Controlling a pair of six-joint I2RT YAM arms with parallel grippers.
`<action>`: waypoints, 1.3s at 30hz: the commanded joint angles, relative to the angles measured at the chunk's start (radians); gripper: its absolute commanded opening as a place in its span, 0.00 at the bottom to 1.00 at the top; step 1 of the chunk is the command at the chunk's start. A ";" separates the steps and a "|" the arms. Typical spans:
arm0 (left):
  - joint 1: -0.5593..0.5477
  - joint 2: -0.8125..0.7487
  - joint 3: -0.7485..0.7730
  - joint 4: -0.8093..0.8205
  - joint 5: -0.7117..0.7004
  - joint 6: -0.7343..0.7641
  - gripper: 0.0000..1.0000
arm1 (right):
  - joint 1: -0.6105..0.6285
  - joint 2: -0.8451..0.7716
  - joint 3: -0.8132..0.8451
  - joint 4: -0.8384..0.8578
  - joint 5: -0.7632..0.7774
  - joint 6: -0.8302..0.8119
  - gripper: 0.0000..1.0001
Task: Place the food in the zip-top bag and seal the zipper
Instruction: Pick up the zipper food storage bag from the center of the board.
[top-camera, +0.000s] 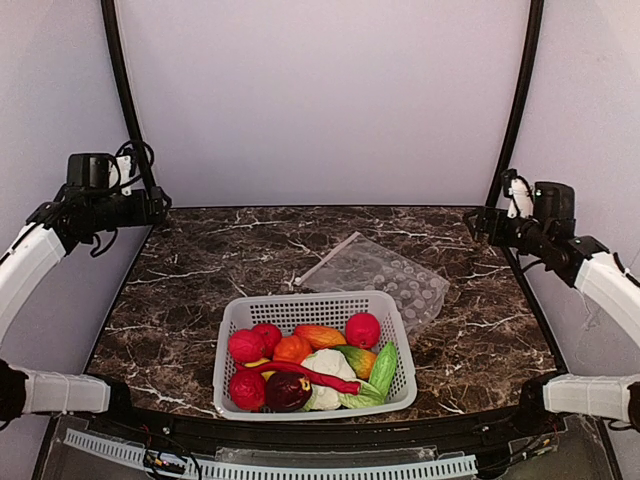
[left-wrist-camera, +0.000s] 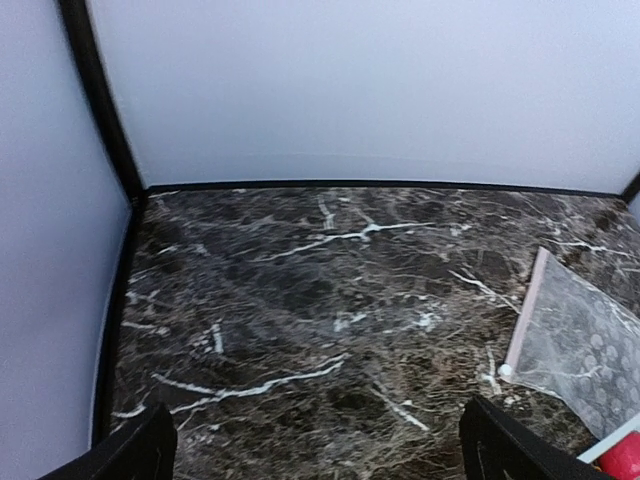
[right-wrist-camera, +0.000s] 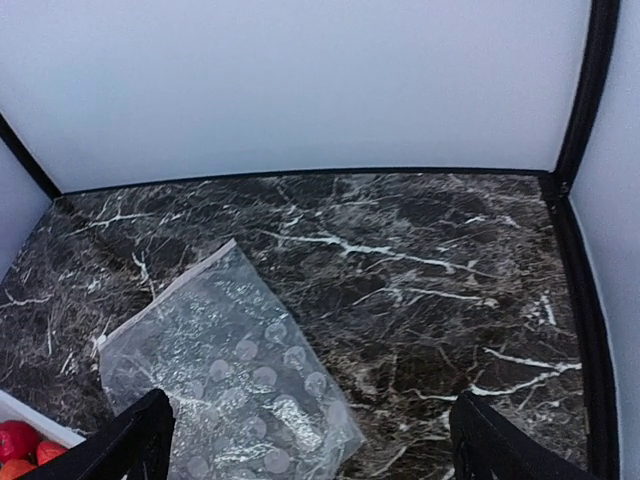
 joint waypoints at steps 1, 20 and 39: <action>-0.158 0.123 0.122 0.014 0.122 0.048 1.00 | 0.138 0.160 0.118 -0.157 0.029 -0.042 0.93; -0.196 0.207 -0.002 0.243 0.384 0.073 1.00 | 0.169 0.871 0.486 -0.271 0.014 -0.079 0.63; -0.198 0.225 -0.005 0.256 0.435 0.049 1.00 | 0.150 1.096 0.656 -0.286 -0.069 -0.150 0.48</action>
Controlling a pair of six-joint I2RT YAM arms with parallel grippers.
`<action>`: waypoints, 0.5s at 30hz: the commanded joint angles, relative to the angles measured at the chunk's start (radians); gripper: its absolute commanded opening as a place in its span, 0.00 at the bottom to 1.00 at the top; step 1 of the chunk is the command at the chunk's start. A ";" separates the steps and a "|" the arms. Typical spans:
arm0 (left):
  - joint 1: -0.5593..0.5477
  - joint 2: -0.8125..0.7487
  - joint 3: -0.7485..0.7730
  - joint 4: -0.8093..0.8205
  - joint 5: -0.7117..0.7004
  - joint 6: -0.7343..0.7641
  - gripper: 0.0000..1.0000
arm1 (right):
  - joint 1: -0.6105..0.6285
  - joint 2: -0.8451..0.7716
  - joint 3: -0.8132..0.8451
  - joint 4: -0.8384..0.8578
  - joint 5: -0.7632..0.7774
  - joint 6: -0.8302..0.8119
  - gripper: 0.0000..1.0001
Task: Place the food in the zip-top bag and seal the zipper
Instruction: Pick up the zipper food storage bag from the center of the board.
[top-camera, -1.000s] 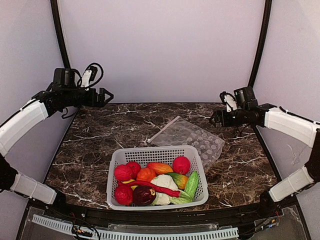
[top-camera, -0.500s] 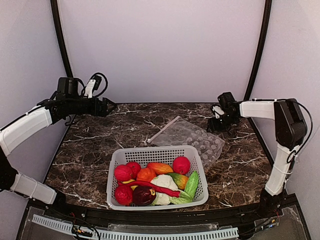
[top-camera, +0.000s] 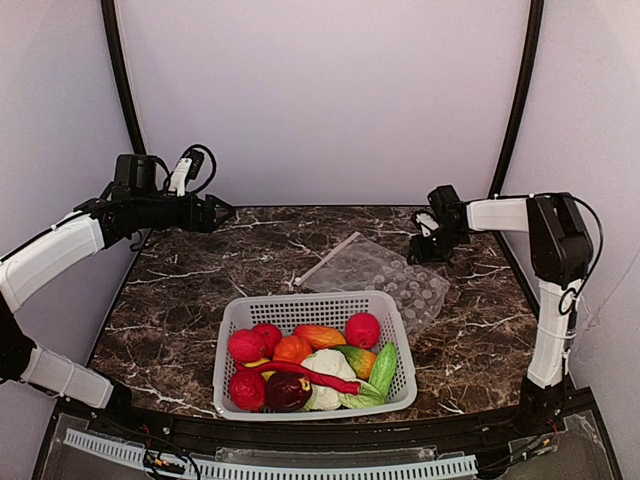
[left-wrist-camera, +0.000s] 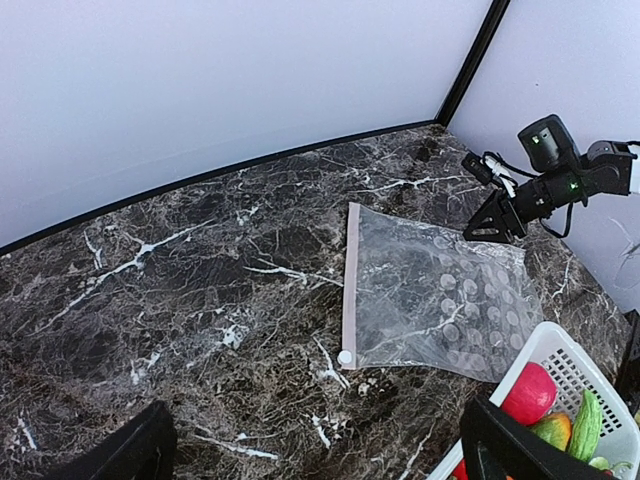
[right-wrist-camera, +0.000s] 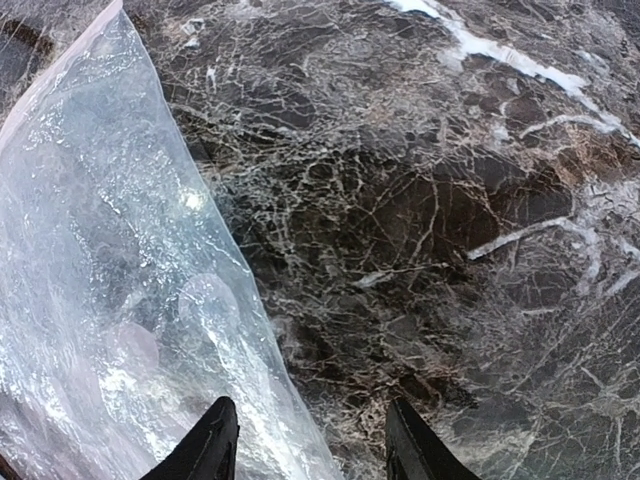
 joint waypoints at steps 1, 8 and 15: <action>-0.002 -0.011 -0.017 0.011 0.024 -0.010 1.00 | 0.000 0.020 0.018 -0.006 -0.040 -0.030 0.48; -0.002 -0.001 -0.015 0.011 0.033 -0.015 1.00 | 0.000 0.034 0.011 -0.008 -0.061 -0.046 0.35; -0.003 0.001 -0.015 0.011 0.037 -0.014 1.00 | 0.000 0.046 0.016 -0.006 -0.061 -0.047 0.36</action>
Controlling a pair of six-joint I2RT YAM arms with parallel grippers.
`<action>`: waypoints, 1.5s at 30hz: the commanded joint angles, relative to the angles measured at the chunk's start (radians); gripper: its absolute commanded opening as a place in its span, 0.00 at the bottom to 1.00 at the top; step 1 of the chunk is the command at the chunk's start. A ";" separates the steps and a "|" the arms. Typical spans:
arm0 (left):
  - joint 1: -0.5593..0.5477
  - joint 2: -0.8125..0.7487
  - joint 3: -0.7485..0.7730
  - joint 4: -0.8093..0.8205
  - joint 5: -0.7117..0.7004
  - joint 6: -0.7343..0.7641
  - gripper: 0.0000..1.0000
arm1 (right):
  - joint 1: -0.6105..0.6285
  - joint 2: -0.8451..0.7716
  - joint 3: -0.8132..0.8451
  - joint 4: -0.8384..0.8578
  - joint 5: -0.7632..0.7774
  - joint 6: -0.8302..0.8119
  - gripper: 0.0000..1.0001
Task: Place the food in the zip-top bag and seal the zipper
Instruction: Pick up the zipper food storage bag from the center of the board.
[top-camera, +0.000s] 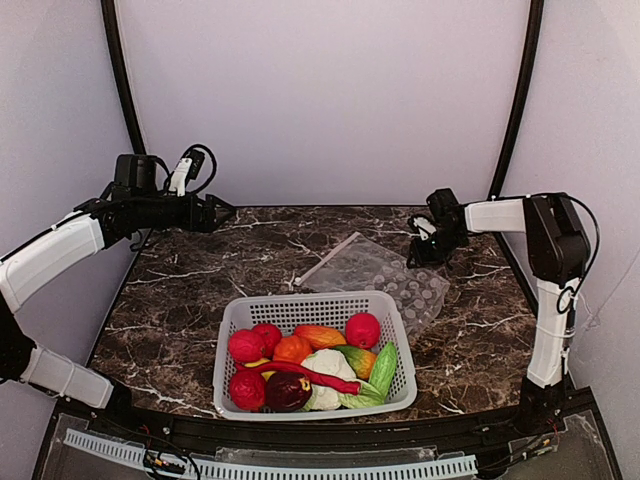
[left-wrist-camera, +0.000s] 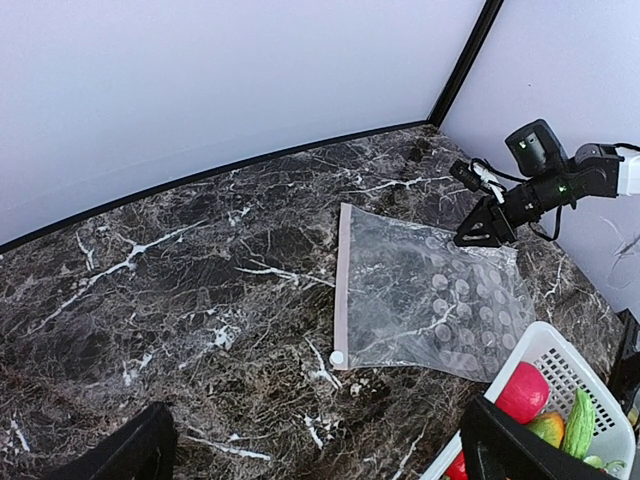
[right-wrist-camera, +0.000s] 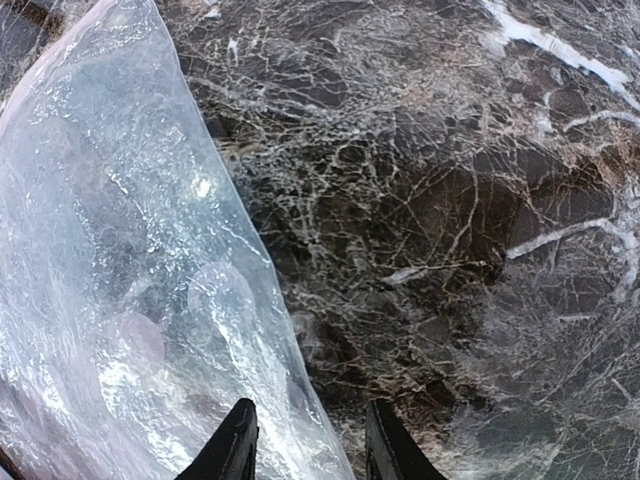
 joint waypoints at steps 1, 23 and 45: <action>-0.003 0.001 -0.015 0.009 0.018 -0.007 1.00 | 0.000 0.025 0.016 -0.003 -0.017 -0.009 0.35; -0.012 -0.027 -0.040 0.069 0.109 -0.030 1.00 | 0.099 -0.175 0.057 -0.006 0.132 -0.071 0.00; -0.020 -0.103 -0.101 0.242 0.365 -0.063 1.00 | 0.393 -0.613 0.211 0.079 0.027 -0.088 0.00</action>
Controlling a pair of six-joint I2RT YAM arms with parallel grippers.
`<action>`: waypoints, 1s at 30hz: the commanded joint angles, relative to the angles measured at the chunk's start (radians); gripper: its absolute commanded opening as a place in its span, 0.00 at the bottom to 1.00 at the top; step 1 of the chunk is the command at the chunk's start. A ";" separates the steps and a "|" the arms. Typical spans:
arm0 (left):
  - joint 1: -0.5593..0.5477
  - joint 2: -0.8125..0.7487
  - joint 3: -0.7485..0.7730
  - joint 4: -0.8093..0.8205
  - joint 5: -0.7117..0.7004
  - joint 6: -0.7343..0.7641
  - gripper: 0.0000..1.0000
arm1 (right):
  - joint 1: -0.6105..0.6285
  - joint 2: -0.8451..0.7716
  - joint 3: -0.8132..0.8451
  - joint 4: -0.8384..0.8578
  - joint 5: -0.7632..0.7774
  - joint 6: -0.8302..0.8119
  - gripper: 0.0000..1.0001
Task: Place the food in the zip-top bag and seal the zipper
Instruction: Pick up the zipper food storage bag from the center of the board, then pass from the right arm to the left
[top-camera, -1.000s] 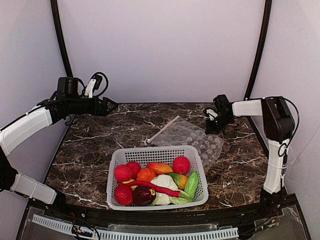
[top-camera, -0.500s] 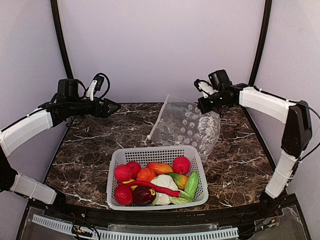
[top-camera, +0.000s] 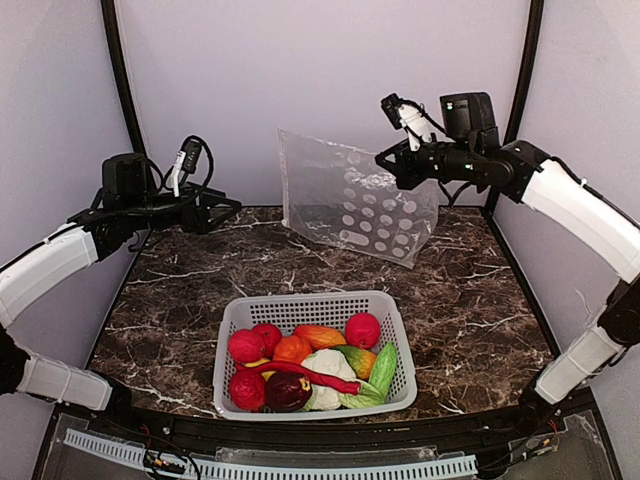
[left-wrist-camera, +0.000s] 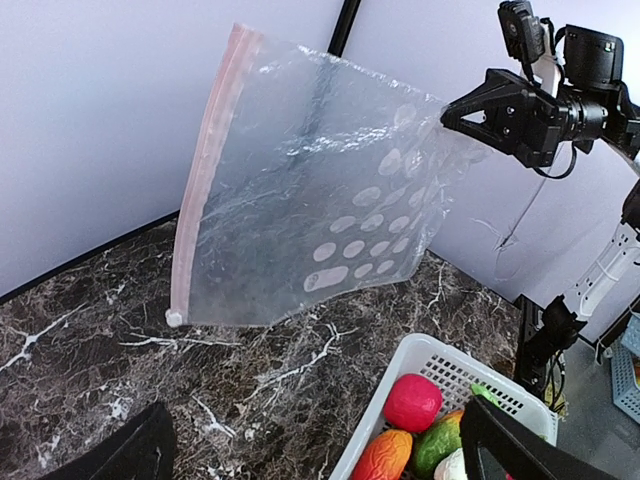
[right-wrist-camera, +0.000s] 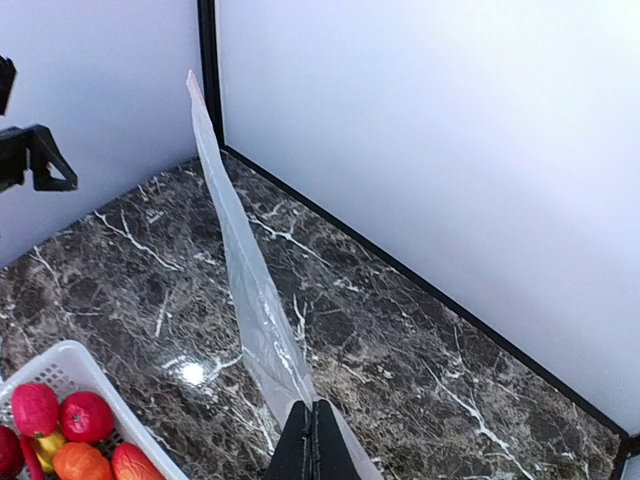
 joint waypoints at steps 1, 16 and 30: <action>-0.005 -0.021 -0.023 0.047 0.048 -0.016 1.00 | 0.005 -0.082 0.032 0.062 -0.146 0.060 0.00; -0.005 -0.010 -0.060 0.223 0.240 -0.137 1.00 | 0.006 -0.237 -0.025 0.196 -0.414 0.165 0.00; -0.005 -0.020 -0.111 0.433 0.338 -0.282 0.10 | 0.006 -0.251 -0.036 0.199 -0.359 0.199 0.00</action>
